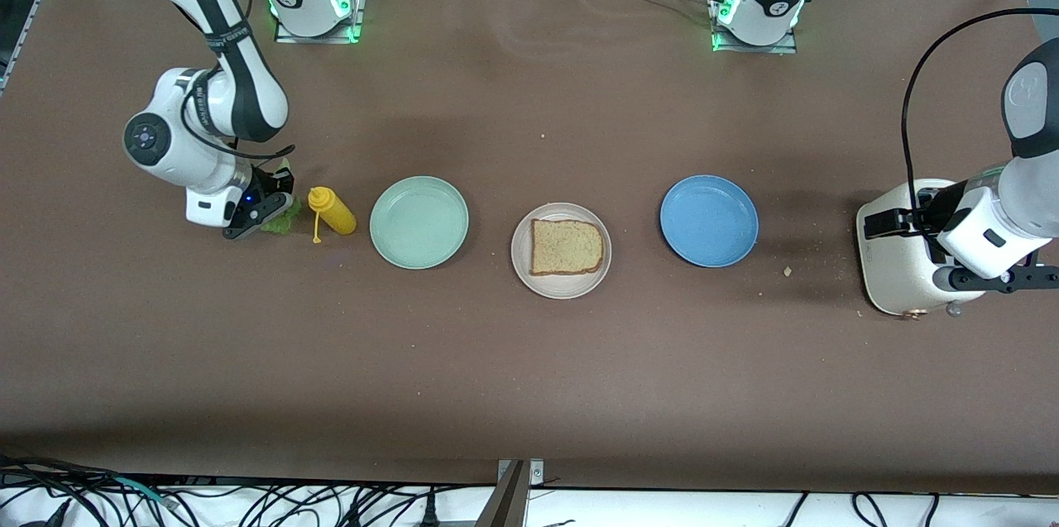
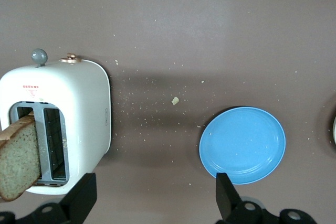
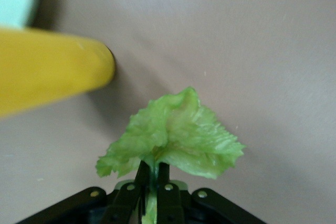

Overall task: Make sandwich in beige plate with both arms
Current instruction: 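Grasp the lettuce leaf with the right gripper and lift it, then carry the lettuce over the toast on the beige plate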

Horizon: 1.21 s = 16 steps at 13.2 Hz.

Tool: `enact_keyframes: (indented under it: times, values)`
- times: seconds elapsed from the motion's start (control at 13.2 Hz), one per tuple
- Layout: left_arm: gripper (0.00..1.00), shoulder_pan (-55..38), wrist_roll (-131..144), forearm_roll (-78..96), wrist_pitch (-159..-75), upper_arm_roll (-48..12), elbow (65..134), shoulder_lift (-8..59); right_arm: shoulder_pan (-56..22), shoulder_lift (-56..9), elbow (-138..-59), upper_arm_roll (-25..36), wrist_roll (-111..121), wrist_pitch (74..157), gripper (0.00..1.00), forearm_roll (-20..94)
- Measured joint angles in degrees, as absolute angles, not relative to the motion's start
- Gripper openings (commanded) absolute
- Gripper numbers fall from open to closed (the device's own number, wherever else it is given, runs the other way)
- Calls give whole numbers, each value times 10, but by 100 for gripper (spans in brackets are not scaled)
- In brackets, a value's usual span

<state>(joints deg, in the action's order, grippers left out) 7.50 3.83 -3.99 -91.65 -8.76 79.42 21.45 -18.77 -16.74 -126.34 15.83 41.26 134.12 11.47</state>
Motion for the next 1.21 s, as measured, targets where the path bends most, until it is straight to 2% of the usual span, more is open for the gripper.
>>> enact_keyframes:
  times: [0.3,0.61,0.91,1.21]
  values:
    - [100,74,38,-40,-917,-90,796,215,-188,-165,-1107,160,376,1156,0,107]
    - [100,72,38,-40,-917,-91,795,214,-206,-164,-1000,150,259,1036,0,99]
    - [100,72,39,-40,-919,-98,793,201,-329,-180,-960,133,11,1036,0,99]
    - [100,73,41,-37,-910,-103,806,173,-432,-255,-906,130,-169,1117,0,102]
